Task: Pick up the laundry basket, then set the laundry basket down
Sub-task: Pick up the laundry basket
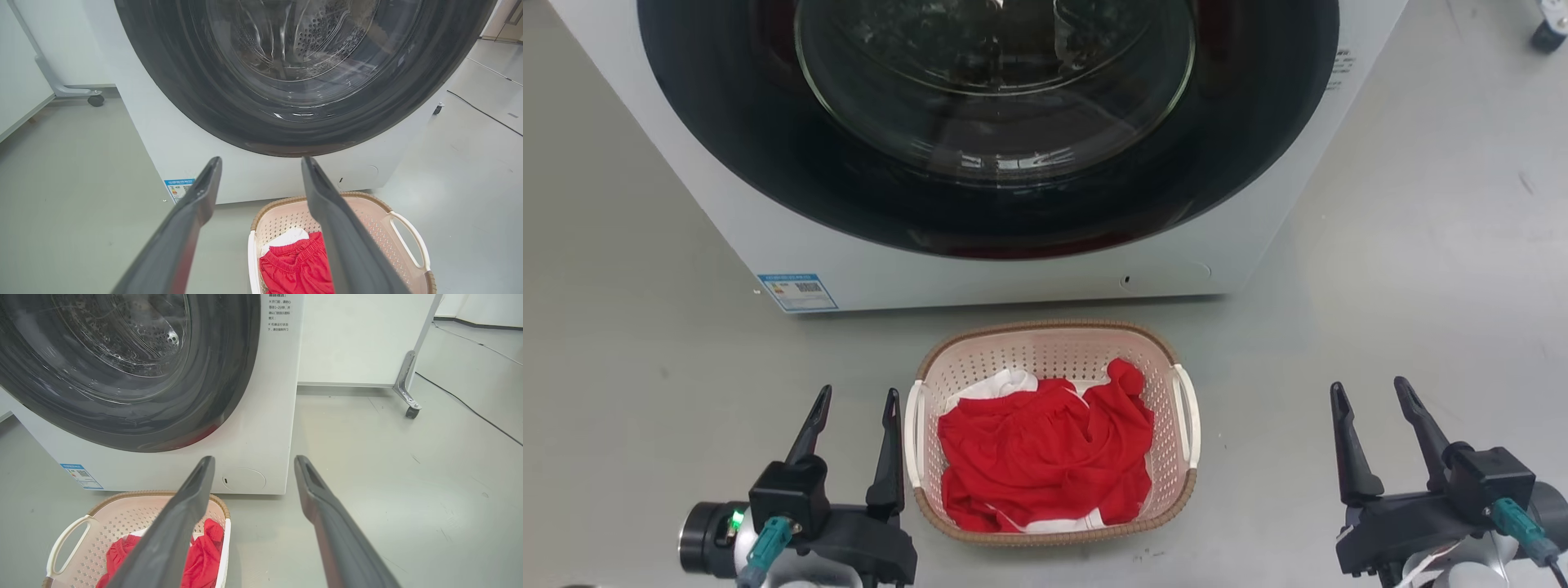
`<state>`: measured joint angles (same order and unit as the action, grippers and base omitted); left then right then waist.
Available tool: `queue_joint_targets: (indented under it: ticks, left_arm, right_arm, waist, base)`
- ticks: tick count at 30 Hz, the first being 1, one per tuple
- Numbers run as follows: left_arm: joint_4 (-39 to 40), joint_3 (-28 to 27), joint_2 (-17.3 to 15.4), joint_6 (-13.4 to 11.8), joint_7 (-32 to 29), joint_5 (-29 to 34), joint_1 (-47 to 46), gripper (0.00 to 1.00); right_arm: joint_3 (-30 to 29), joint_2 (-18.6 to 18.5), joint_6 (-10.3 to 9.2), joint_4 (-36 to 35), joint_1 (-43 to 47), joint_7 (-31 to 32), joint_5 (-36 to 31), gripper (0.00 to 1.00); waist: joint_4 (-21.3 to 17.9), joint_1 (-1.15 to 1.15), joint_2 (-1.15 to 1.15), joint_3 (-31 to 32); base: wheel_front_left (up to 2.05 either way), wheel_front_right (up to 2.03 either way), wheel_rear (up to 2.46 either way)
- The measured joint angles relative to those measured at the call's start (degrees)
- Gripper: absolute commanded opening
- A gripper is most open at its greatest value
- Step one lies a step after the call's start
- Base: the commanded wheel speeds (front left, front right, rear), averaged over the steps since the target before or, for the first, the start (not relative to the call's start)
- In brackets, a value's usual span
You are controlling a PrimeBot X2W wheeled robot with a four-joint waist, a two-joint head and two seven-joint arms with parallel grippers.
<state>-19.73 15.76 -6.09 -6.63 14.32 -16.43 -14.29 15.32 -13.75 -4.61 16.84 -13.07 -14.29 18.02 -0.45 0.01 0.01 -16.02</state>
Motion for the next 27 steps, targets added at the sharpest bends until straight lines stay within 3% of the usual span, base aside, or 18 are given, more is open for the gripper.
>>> queue_joint_targets:
  ticks: [14, 27]
  left_arm:
    - [-2.4, -0.2, 0.8, 0.2, 0.2, 0.3, -9.1, 1.00]
    - [-14.6, -0.4, 1.1, 3.2, -3.0, -1.1, -18.4, 1.00]
  right_arm:
    - [-0.1, 1.3, 0.07, -0.5, -8.5, 0.0, -0.4, 1.00]
    - [2.0, 4.1, 1.77, 9.9, -18.2, 0.9, -0.3, 1.00]
  waist:
    - [-0.3, 0.00, 0.00, -11.7]
    - [-0.9, 0.00, 0.01, -20.0]
  base:
    - [0.00, 0.00, 0.00]
    - [0.00, 0.00, 0.00]
